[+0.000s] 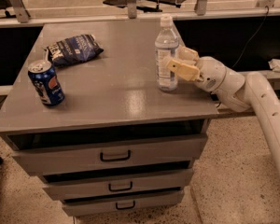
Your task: Place blue plastic bottle upright
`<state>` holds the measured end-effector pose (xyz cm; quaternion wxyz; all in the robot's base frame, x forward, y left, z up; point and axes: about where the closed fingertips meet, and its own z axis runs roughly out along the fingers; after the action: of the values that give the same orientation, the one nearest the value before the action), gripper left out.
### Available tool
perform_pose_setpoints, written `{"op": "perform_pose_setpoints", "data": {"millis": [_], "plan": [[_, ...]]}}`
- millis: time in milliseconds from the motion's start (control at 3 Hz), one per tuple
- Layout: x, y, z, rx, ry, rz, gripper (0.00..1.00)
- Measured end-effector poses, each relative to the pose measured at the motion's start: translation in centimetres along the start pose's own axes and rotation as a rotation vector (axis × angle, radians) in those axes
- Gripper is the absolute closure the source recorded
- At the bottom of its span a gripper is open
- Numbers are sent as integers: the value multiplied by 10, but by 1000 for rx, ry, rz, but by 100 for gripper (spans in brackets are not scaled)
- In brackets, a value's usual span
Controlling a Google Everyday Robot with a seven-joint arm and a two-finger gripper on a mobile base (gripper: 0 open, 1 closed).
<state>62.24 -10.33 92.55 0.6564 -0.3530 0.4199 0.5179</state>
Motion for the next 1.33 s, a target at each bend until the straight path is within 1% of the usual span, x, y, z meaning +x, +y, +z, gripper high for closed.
{"op": "perform_pose_setpoints", "data": {"millis": [667,1000,1333], "plan": [[7,5,-21,-6,7,16,38],[5,7,-28,-5,17,18,15],[3,8,-31,-3,29,18,0]]}}
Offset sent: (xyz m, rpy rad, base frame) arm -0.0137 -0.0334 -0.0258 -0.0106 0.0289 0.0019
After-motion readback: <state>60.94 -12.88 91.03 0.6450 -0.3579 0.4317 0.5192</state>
